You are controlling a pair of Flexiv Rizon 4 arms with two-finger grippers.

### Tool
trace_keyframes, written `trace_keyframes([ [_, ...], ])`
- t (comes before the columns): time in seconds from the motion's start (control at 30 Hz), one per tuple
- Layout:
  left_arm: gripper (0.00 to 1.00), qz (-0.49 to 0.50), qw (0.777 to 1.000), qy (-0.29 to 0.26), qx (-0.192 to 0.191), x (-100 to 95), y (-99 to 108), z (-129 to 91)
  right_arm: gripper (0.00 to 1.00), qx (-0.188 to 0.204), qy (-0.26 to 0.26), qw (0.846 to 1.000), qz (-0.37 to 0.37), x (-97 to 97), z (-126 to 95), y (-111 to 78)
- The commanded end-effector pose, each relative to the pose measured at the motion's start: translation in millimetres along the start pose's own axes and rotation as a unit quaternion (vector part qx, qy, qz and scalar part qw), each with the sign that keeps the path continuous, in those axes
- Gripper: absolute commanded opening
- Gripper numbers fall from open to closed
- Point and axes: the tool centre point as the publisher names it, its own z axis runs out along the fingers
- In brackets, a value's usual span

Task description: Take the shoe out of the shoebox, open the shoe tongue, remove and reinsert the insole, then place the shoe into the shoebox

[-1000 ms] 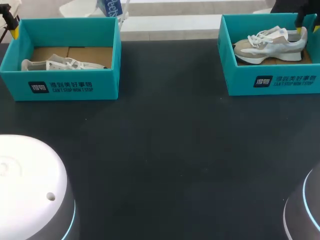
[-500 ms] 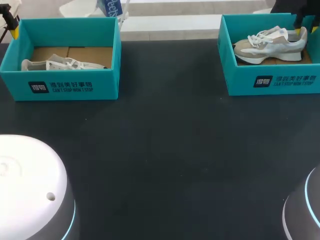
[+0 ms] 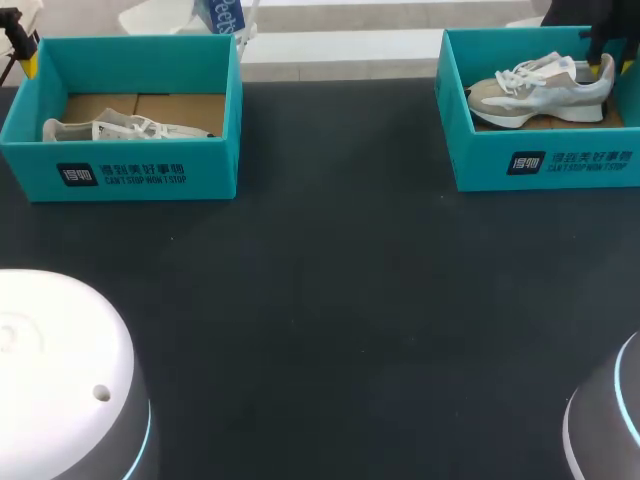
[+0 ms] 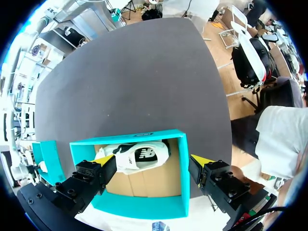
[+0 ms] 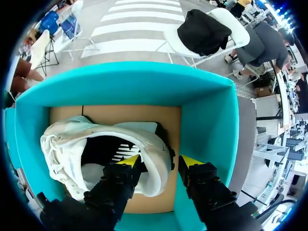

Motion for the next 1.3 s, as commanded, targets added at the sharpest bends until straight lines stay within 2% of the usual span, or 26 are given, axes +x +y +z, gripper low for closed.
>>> trace_keyframes([
  [0.03, 1.0, 0.0, 1.0, 0.002, -0.001, -0.4, -1, 0, 0.49, 0.006, -0.003, 1.0, 0.0, 1.0, 10, 7.0],
  [0.13, 1.0, 0.0, 1.0, 0.002, -0.001, -0.4, -1, 0, 0.44, 0.006, -0.008, 1.0, 0.001, 0.4, 14, 6.7],
  [0.2, 1.0, 0.0, 1.0, 0.002, -0.001, -0.4, -1, 0, 0.26, 0.007, -0.013, 1.0, 0.002, -0.3, 15, 6.3],
  [0.23, 1.0, 0.0, 1.0, 0.002, -0.001, -0.4, -1, 0, 0.0, 0.006, -0.012, 1.0, 0.003, -0.5, 15, 6.4],
  [0.37, 1.0, 0.0, 1.0, 0.002, -0.001, -0.4, -1, 0, 0.0, 0.003, -0.014, 1.0, 0.008, -3.1, 15, 5.9],
  [0.53, 1.0, 0.0, 1.0, 0.002, -0.001, -0.4, -1, 0, 0.0, 0.004, -0.015, 1.0, 0.011, -8.2, 0, -2.8],
  [0.6, 1.0, 0.0, 1.0, 0.002, -0.001, -0.4, -1, 0, 0.0, 0.001, -0.016, 1.0, 0.009, -11.2, -13, -6.5],
  [0.7, 1.0, 0.0, 1.0, 0.002, -0.001, -0.4, -1, 0, 0.0, -0.01, -0.016, 1.0, 0.002, -15.3, -37, -10.8],
  [0.77, 1.0, 0.0, 1.0, 0.002, -0.001, -0.4, -1, 0, 0.0, -0.022, -0.018, 1.0, -0.001, -16.2, -61, -15.2],
  [0.93, 1.0, 0.0, 1.0, 0.002, -0.001, -0.4, -1, 0, 0.0, -0.072, -0.018, 0.997, 0.025, -16.4, -118, -23.0],
  [1.1, 1.0, 0.0, 1.0, 0.002, -0.001, -0.4, -1, 0, 0.0, -0.073, -0.03, 0.997, 0.016, -4.9, -176, -34.9],
  [1.2, 1.0, 0.0, 1.0, 0.002, -0.001, -0.4, -1, 0, 0.0, -0.067, -0.039, 0.997, 0.013, 2.9, -199, -40.5],
  [1.3, 1.0, 0.0, 1.0, 0.002, -0.001, -0.4, -1, 0, 0.0, -0.064, -0.041, 0.997, 0.02, 5.8, -205, -43.2],
])
